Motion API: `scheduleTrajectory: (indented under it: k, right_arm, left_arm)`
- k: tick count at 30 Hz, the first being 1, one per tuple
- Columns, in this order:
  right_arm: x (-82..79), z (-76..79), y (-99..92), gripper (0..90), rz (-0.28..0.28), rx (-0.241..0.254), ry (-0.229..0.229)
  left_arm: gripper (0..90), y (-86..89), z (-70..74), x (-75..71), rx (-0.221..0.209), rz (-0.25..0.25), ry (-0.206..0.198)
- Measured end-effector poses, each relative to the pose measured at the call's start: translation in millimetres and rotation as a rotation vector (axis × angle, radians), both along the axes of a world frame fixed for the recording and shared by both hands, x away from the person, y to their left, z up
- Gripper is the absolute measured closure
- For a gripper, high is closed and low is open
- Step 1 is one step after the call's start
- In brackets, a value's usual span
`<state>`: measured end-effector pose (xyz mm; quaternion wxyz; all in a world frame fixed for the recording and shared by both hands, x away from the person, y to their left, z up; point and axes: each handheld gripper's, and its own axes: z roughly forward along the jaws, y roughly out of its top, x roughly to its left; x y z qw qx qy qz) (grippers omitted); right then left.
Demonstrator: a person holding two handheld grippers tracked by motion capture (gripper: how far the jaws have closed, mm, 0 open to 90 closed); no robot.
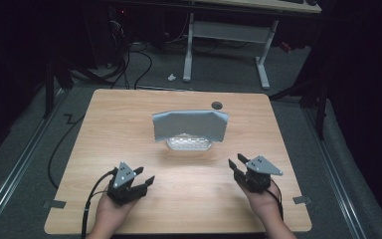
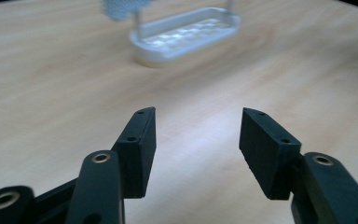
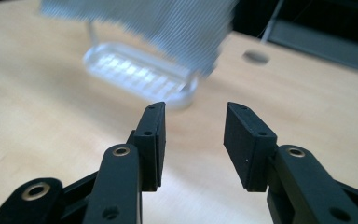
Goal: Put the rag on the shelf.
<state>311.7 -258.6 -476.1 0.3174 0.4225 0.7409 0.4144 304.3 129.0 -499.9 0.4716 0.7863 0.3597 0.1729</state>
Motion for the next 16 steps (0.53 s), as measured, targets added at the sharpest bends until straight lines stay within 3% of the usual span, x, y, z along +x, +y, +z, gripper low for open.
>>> scheduleTrajectory:
  k: [2, 4, 5, 6, 8, 11, 14, 16]
  right_arm:
    - [-14.0, -8.3, 6.2, 58.4, 0.014, -0.037, 0.031]
    - [-33.2, -22.3, 7.5, 59.6, -0.002, -0.013, 0.021]
    - [-41.5, -30.5, 8.0, 60.8, -0.006, -0.023, 0.026]
    - [-43.3, -32.6, 9.9, 57.6, 0.017, -0.052, 0.066]
    - [-47.3, -32.5, 10.3, 57.2, 0.022, -0.090, 0.027]
    - [-42.5, -34.7, 8.6, 55.6, 0.009, -0.052, 0.074]
    - [-40.6, -35.9, 9.7, 54.9, 0.021, -0.083, 0.055]
    - [-40.1, -37.9, 7.3, 55.0, 0.028, -0.075, 0.067]
  left_arm:
    - [45.8, -6.9, -10.3, -14.6, 0.000, -0.021, 0.014]
    - [46.4, -17.8, -17.5, -20.6, 0.035, -0.071, 0.083]
    - [44.9, -22.8, -19.5, -22.3, 0.057, -0.091, 0.094]
    - [44.8, -26.2, -21.1, -23.7, 0.068, -0.096, 0.092]
    - [44.6, -31.9, -23.2, -23.2, 0.077, -0.103, 0.094]
    - [44.2, -34.7, -22.1, -20.6, 0.086, -0.102, 0.075]
    - [43.9, -30.9, -23.0, -18.6, 0.081, -0.090, 0.083]
    - [43.9, -28.2, -24.1, -17.4, 0.087, -0.081, 0.090]
